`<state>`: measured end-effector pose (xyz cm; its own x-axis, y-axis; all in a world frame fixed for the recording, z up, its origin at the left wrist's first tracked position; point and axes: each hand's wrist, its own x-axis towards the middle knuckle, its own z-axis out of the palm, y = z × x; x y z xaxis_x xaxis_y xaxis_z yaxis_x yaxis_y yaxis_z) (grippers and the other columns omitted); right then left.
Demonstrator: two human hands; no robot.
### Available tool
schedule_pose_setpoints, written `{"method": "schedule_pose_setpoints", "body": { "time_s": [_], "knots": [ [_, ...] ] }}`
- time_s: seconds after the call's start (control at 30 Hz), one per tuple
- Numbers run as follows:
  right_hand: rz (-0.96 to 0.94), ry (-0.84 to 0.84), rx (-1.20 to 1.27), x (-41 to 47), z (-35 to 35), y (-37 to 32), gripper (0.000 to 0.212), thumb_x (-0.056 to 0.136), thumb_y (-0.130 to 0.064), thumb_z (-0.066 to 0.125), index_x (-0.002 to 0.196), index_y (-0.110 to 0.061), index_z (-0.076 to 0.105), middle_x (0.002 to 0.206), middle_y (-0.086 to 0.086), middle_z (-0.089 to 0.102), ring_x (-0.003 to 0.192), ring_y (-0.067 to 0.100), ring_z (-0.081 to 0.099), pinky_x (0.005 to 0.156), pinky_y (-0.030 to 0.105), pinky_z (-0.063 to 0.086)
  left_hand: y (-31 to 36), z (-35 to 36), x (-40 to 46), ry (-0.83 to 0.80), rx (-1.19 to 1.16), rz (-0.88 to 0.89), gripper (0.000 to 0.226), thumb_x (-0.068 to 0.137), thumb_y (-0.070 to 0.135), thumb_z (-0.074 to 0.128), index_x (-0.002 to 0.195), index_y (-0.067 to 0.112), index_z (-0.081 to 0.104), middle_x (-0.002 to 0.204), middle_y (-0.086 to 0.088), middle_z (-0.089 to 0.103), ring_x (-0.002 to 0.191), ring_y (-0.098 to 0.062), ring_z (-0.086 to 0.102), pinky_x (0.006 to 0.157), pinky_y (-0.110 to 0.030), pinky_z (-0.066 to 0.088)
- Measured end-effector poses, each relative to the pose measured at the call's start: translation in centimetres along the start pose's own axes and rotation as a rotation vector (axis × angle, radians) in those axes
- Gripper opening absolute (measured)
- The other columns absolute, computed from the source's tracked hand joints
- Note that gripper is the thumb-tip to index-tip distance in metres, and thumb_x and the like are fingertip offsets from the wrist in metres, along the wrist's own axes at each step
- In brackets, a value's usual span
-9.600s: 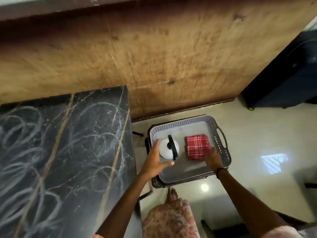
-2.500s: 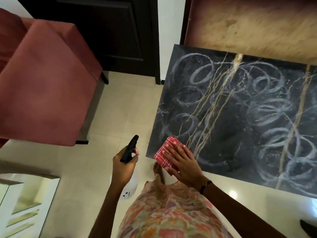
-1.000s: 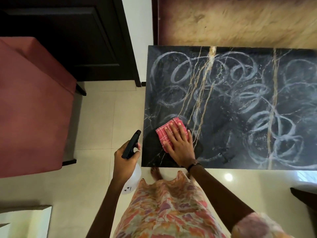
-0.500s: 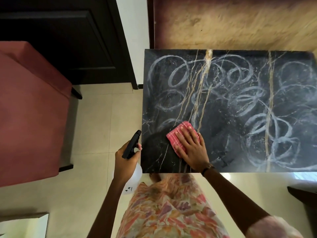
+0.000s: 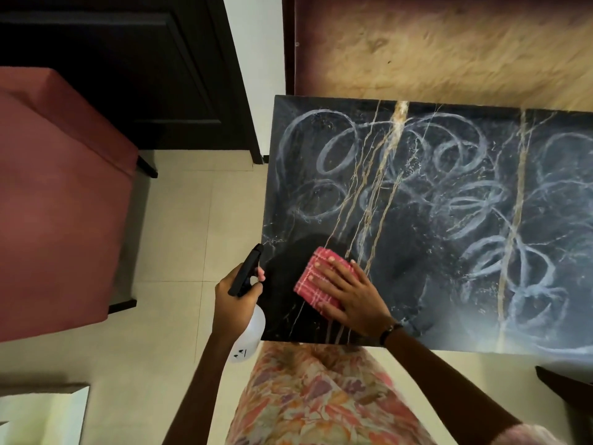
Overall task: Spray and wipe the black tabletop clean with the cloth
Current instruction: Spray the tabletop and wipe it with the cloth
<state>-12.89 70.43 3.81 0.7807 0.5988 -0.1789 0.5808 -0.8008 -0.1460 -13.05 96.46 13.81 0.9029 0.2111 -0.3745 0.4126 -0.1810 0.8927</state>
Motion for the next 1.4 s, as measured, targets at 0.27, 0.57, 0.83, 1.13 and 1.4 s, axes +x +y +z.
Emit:
{"method": "schedule_pose_setpoints", "body": {
  "time_s": [0.27, 0.57, 0.83, 1.13, 1.4],
  "knots": [
    [0.22, -0.053, 0.137, 11.8, -2.3, -2.4, 0.059, 0.097, -0.057, 0.015, 0.149, -0.031, 0.025, 0.158, 0.002, 0.025, 0.148, 0.026, 0.011, 0.116, 0.061, 0.011, 0.8, 0.3, 1.3, 0.046, 0.007, 0.024, 0.023, 0.078, -0.01, 0.053, 0.081, 0.011, 0.063, 0.077, -0.006, 0.063, 0.044, -0.007, 0.042, 0.05, -0.017, 0.036],
    [-0.091, -0.05, 0.025, 4.6, -0.7, -1.2, 0.058, 0.099, -0.059, 0.019, 0.151, -0.034, 0.02, 0.157, 0.0, 0.025, 0.147, 0.025, 0.014, 0.116, 0.053, 0.01, 1.6, 0.3, 2.7, 0.052, 0.017, 0.007, 0.027, 0.08, -0.016, 0.051, 0.082, 0.008, 0.062, 0.074, -0.024, 0.059, 0.039, -0.008, 0.036, 0.044, -0.016, 0.034],
    [0.201, -0.04, 0.06, 13.8, -3.1, 2.5, 0.059, 0.097, -0.057, 0.017, 0.151, -0.031, 0.02, 0.159, 0.001, 0.021, 0.148, 0.025, 0.008, 0.118, 0.057, 0.008, 1.9, 0.4, 3.8, 0.058, -0.001, 0.004, 0.028, 0.079, -0.017, 0.051, 0.083, 0.009, 0.062, 0.078, -0.013, 0.061, 0.041, -0.008, 0.038, 0.047, -0.017, 0.036],
    [-0.108, -0.037, 0.066, 10.2, -1.6, -0.8, 0.057, 0.099, -0.057, 0.022, 0.15, -0.034, 0.022, 0.157, -0.001, 0.024, 0.148, 0.025, 0.012, 0.116, 0.055, 0.007, 2.9, 0.8, 5.2, 0.071, -0.007, 0.018, 0.027, 0.082, -0.01, 0.055, 0.083, 0.015, 0.063, 0.062, -0.006, 0.061, 0.04, -0.008, 0.039, 0.047, -0.019, 0.037],
    [0.136, -0.004, 0.046, 14.3, -3.4, 6.7, 0.06, 0.097, -0.058, 0.019, 0.151, -0.031, 0.022, 0.159, 0.002, 0.021, 0.149, 0.024, 0.007, 0.118, 0.055, 0.009, 3.3, 1.5, 7.0, 0.05, -0.008, 0.0, 0.032, 0.081, -0.014, 0.053, 0.081, 0.016, 0.063, 0.072, -0.006, 0.06, 0.045, -0.008, 0.043, 0.051, -0.013, 0.04]
  ]
}}
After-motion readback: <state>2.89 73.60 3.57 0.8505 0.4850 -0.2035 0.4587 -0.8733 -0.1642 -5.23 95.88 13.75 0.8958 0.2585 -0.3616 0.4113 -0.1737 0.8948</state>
